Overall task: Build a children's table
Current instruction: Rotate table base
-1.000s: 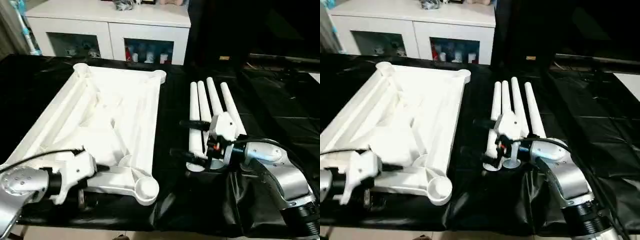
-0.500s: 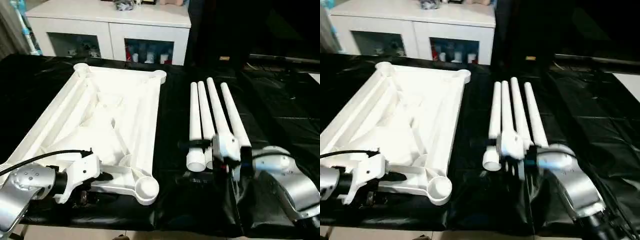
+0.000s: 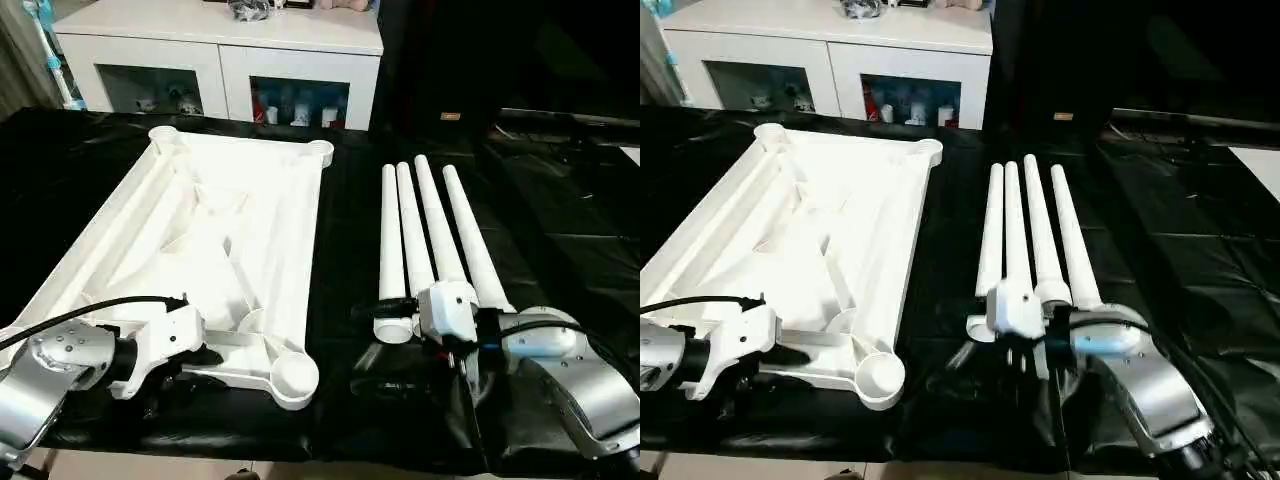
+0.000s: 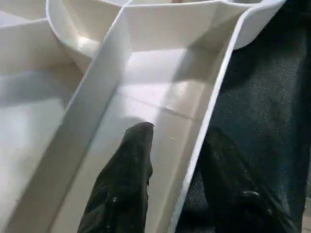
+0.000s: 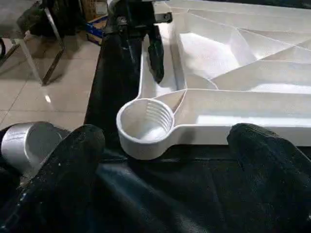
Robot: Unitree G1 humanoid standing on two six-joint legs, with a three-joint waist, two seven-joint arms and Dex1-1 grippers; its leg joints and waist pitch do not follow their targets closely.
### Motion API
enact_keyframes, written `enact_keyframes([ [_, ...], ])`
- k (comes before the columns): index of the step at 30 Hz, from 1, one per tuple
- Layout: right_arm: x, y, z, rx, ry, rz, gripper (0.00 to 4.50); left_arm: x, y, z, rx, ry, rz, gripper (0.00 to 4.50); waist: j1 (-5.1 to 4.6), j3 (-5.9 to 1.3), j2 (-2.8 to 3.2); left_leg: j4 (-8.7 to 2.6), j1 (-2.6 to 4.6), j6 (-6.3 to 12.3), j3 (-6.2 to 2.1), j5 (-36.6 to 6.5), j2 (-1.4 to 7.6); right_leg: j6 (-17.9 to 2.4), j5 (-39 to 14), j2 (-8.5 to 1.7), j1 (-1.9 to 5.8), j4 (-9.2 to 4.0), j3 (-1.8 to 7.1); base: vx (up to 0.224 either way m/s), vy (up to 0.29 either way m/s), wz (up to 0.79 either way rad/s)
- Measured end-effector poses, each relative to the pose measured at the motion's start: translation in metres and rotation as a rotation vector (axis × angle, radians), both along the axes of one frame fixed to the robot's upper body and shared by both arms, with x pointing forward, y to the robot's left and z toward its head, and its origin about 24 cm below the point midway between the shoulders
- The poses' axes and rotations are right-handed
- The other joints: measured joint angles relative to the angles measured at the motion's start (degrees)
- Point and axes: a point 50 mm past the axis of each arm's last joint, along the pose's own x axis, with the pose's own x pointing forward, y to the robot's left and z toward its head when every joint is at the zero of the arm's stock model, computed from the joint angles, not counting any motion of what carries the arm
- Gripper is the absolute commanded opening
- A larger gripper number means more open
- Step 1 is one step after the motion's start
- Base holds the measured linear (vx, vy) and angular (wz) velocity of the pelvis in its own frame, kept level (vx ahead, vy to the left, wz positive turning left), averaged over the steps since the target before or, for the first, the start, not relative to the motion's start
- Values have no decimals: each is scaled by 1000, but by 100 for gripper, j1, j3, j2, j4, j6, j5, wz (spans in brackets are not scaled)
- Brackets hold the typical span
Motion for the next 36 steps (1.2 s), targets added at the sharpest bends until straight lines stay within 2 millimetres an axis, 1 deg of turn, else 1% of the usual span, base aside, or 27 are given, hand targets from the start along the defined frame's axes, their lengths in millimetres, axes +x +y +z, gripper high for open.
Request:
enact_keyframes([
  [2,-1,0,-1,-1,0,-1,450,0,-1,0,3,6,-8,139,1,4,7,0,1,0,0,0,0,0,0,0,1,0,0,0,0,0],
  [3,-1,0,-1,-2,-1,-4,450,0,-1,-1,4,7,-11,127,2,8,19,0,1,0,0,0,0,0,0,0,1,0,1,0,0,0],
  [4,0,0,-1,-3,-3,-9,450,0,-1,-1,6,7,-12,105,0,9,23,0,1,0,0,0,0,0,0,0,1,0,1,0,0,0],
  [6,0,0,-1,-11,-8,-16,450,-1,-2,-1,5,11,-18,102,0,12,29,-1,0,0,0,0,0,0,0,0,0,0,0,0,0,0],
  [8,1,0,-1,-12,-13,-26,450,0,-5,-2,1,4,-27,77,-3,13,34,-2,1,0,0,0,1,0,0,0,0,0,0,0,0,0],
  [10,2,1,-1,-11,-21,-44,450,2,-9,-2,-12,-9,-26,77,-8,13,38,-2,1,0,1,0,1,0,0,0,0,0,0,0,0,0],
  [11,2,2,-1,-4,-27,-57,450,4,-12,-3,-19,-24,-29,60,-14,13,38,-2,1,0,1,0,1,-1,0,0,0,0,0,0,0,0],
  [12,3,3,-1,-3,-31,-64,450,4,-13,-4,-25,-34,-26,53,-17,12,40,-2,2,0,1,0,1,-1,0,0,0,1,1,0,0,0],
  [14,5,3,-2,7,-38,-97,450,11,-19,-5,-29,-76,-9,48,-57,11,42,-2,4,0,2,0,1,-3,2,0,0,4,0,0,0,0],
  [16,7,4,-1,20,-45,-123,450,17,-24,-6,-29,-122,22,29,-96,10,41,-2,10,0,4,0,6,-7,6,0,-1,4,-2,0,0,0],
  [20,15,3,4,44,-67,-196,450,31,-31,-7,-34,-189,100,11,-138,10,41,-3,17,-1,5,0,11,-8,9,0,-5,4,-5,0,0,0],
  [23,18,3,3,46,-67,-251,450,37,-32,-7,-29,-213,131,3,-144,10,41,-4,13,-1,8,0,13,-6,7,1,-10,-1,-5,0,0,0],
  [27,29,3,6,49,-88,-343,450,40,-34,-7,-25,-225,142,1,-108,9,44,-4,12,0,16,1,13,-7,5,0,-11,-5,-2,0,0,0],
  [29,36,4,9,67,-54,-417,450,40,-34,-7,-23,-228,139,1,-104,9,43,-4,15,0,18,1,15,-7,5,0,-11,-4,-2,0,0,0],
  [30,40,4,10,65,-17,-470,450,40,-34,-7,-23,-229,138,33,-108,9,43,-4,14,0,18,1,15,-7,5,0,-12,-1,-2,0,0,0],
  [32,45,4,10,56,46,-519,450,39,-34,-7,-23,-231,137,65,-105,9,43,-4,14,-1,18,1,16,-7,5,0,-12,-2,-3,0,0,0],
  [35,53,8,12,52,92,-573,450,38,-34,-6,-30,-234,132,77,-97,11,37,-4,11,-2,19,1,18,-6,5,1,-15,-3,-3,0,0,0],
  [36,55,10,13,53,99,-584,450,37,-34,-6,-34,-232,130,90,-94,11,38,-4,7,-2,22,1,18,-6,4,1,-19,-4,-3,0,0,0],
])
